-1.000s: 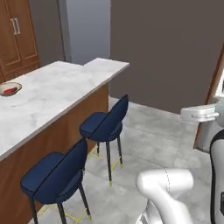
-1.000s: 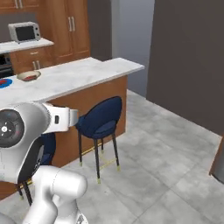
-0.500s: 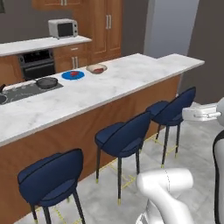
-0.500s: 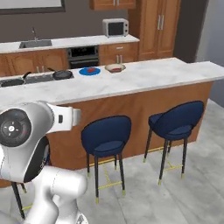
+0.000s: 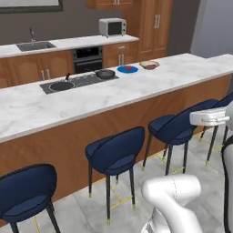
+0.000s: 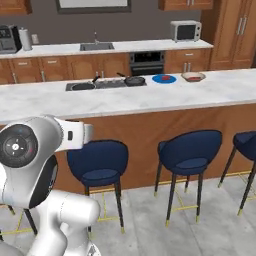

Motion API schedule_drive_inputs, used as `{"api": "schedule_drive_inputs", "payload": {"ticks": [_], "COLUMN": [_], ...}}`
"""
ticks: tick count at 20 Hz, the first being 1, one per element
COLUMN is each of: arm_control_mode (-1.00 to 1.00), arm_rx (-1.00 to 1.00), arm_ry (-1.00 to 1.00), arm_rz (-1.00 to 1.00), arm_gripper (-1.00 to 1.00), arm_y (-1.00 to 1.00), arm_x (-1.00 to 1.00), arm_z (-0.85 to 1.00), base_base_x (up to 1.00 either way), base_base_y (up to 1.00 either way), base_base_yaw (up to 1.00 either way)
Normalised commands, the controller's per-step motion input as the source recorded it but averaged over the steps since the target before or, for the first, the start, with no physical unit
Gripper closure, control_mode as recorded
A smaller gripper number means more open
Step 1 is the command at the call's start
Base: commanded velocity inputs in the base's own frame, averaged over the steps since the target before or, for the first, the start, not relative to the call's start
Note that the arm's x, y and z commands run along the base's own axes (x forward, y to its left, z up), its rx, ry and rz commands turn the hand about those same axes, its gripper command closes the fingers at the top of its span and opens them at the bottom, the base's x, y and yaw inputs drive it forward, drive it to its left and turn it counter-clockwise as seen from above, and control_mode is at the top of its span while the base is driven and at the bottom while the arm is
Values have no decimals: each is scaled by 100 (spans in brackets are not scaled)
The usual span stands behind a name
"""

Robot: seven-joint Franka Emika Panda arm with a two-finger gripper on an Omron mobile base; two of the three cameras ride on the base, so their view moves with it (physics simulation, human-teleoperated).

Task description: Place one of the steaks on the plate and the other in the bowl. Then place the bowl in the fridge.

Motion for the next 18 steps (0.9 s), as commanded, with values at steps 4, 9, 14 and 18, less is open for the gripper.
{"api": "schedule_drive_inputs", "payload": {"ticks": [4,9,14,18], "arm_control_mode": [100,100,100,100], "arm_rx": [0,0,0,0], "arm_ry": [0,0,0,0], "arm_rz": [0,0,0,0], "arm_gripper": [-100,-100,-100,-100], "arm_y": [0,0,0,0], "arm_x": [0,0,0,0], "arm_z": [0,0,0,0], "base_base_x": [-48,-49,-44,-24], "base_base_y": [100,100,100,100], "base_base_yaw": [19,16,13,10]}}
